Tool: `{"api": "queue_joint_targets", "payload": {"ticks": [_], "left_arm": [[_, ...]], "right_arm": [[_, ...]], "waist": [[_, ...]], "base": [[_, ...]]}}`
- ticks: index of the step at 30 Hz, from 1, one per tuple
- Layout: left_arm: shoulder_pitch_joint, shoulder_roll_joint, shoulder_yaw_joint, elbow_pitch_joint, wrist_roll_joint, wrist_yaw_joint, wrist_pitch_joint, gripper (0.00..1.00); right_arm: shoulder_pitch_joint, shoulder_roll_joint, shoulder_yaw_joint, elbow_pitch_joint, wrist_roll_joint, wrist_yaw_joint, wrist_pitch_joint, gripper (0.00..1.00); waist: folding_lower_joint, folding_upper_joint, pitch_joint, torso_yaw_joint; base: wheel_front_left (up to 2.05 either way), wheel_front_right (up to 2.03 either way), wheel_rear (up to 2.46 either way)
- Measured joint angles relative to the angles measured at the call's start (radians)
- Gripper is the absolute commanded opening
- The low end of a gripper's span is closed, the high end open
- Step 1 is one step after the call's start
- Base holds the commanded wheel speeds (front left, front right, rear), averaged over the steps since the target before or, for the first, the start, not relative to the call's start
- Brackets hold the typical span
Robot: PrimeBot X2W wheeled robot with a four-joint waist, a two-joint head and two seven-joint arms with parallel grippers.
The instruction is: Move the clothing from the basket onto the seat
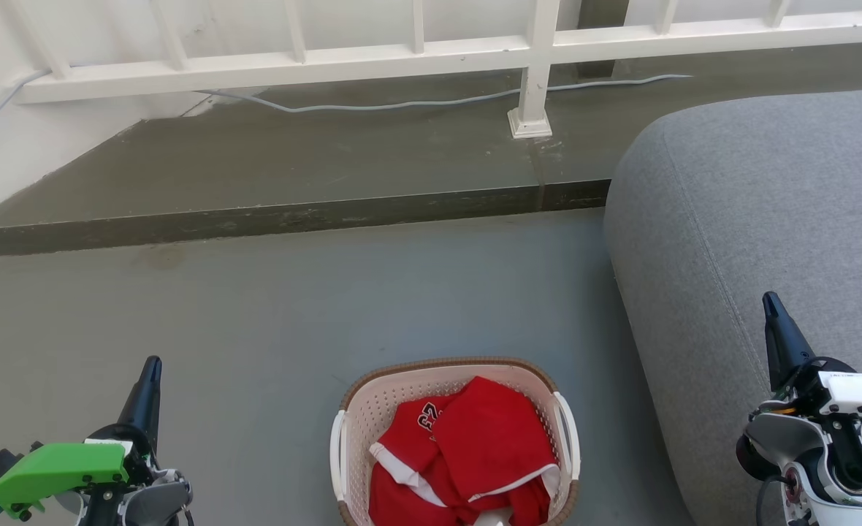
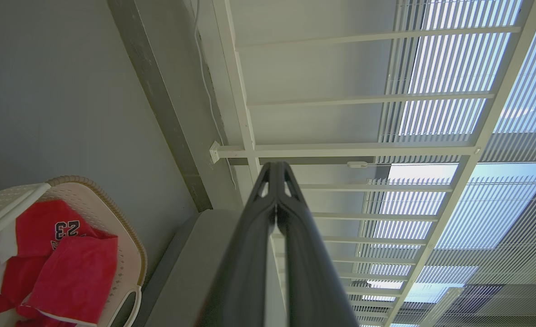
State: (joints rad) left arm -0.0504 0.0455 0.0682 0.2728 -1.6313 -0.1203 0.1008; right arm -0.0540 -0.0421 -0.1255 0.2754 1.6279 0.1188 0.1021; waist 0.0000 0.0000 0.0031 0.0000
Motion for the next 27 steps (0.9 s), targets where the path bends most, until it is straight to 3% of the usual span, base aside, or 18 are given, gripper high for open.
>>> {"api": "queue_joint_targets", "payload": {"ticks": [27], "left_arm": [[0.000,0.000,0.000,0.000,0.003,0.000,0.001,0.00]], "right_arm": [[0.000,0.001,0.000,0.000,0.000,0.000,0.000,0.00]], "waist": [[0.0000,0.0000,0.000,0.000]], "base": [[0.00,0.00,0.00]]}}
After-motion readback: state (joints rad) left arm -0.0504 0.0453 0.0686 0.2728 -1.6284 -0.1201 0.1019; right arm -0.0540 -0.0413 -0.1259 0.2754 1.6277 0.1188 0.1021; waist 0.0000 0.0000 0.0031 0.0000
